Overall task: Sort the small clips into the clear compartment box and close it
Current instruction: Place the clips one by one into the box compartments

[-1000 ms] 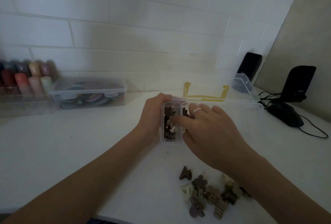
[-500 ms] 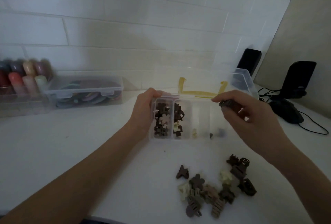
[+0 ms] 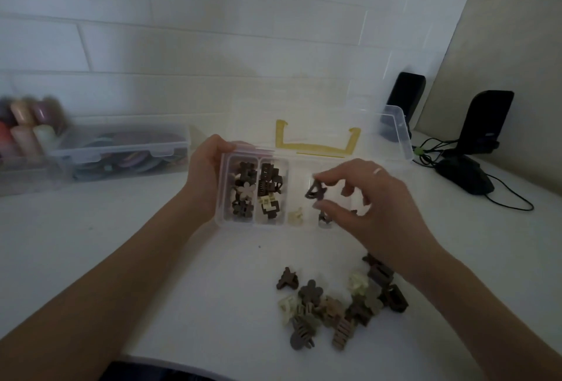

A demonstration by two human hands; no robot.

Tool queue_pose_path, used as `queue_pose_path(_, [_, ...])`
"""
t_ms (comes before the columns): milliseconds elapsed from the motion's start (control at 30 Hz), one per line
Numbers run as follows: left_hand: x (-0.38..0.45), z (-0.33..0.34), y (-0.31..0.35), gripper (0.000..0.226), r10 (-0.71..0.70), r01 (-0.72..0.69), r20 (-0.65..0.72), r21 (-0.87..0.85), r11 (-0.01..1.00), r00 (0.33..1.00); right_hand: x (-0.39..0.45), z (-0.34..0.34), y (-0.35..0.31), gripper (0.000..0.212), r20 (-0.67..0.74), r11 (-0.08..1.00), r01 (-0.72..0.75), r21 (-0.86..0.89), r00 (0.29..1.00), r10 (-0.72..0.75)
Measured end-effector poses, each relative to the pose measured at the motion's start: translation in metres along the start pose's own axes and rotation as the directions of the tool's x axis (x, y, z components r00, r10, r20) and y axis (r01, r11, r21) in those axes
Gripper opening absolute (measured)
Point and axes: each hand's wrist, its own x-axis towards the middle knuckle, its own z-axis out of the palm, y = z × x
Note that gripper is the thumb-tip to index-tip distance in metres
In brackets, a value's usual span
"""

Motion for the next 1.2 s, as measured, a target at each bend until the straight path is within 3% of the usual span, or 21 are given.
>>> queue_pose_path(133, [0.002, 0.000, -0.003, 0.021, -0.009, 0.010, -0.020, 0.008, 1.000, 1.000, -0.002, 0.021, -0.002, 0.038, 0.006, 0.929, 0.141, -0.341, 0.989, -0.147])
queue_pose_path(233, [0.002, -0.001, -0.004, 0.027, -0.006, 0.007, -0.023, 0.024, 1.000, 1.000, 0.000, 0.012, -0.005, 0.026, -0.049, 0.977, 0.065, -0.201, 0.996, -0.076])
queue_pose_path(333, [0.002, -0.001, -0.003, 0.032, -0.009, 0.009, -0.004, -0.004, 1.000, 1.000, 0.001, -0.008, 0.001, 0.007, 0.001, 0.999, -0.039, -0.030, 0.999, 0.039])
queue_pose_path(500, [0.001, 0.002, 0.000, 0.041, -0.026, 0.026, -0.007, -0.049, 0.998, 1.000, 0.000, -0.016, 0.007, 0.010, 0.185, 0.975, -0.042, -0.217, 0.979, 0.084])
queue_pose_path(567, [0.001, 0.002, 0.001, 0.042, -0.044, 0.044, -0.004, -0.049, 0.998, 0.999, 0.000, -0.021, 0.006, 0.015, 0.252, 0.990, -0.044, -0.133, 0.965, 0.077])
queue_pose_path(667, [-0.001, 0.003, 0.003, 0.049, -0.065, 0.064, -0.018, -0.033, 0.997, 0.998, 0.002, -0.031, 0.003, 0.017, 0.467, 0.992, -0.110, 0.061, 0.882, 0.069])
queue_pose_path(767, [-0.002, 0.006, 0.005, 0.056, -0.065, 0.065, -0.031, -0.026, 0.998, 0.997, -0.001, -0.025, -0.007, 0.018, 0.629, 0.978, -0.152, 0.142, 0.777, 0.029])
queue_pose_path(967, [-0.002, 0.006, 0.005, 0.042, -0.097, 0.093, -0.087, -0.056, 0.994, 0.991, -0.007, 0.007, -0.015, 0.032, 0.627, 0.994, 0.076, 0.073, 0.772, -0.105])
queue_pose_path(1100, [-0.003, 0.008, 0.005, 0.035, -0.082, 0.077, -0.089, -0.053, 0.996, 0.993, -0.008, 0.012, -0.016, 0.024, 0.650, 0.993, 0.056, 0.101, 0.752, -0.108])
queue_pose_path(1200, [-0.003, 0.008, 0.005, 0.041, -0.071, 0.065, -0.081, -0.069, 0.996, 0.994, -0.008, 0.011, -0.016, 0.014, 0.648, 0.994, 0.034, 0.105, 0.756, -0.094])
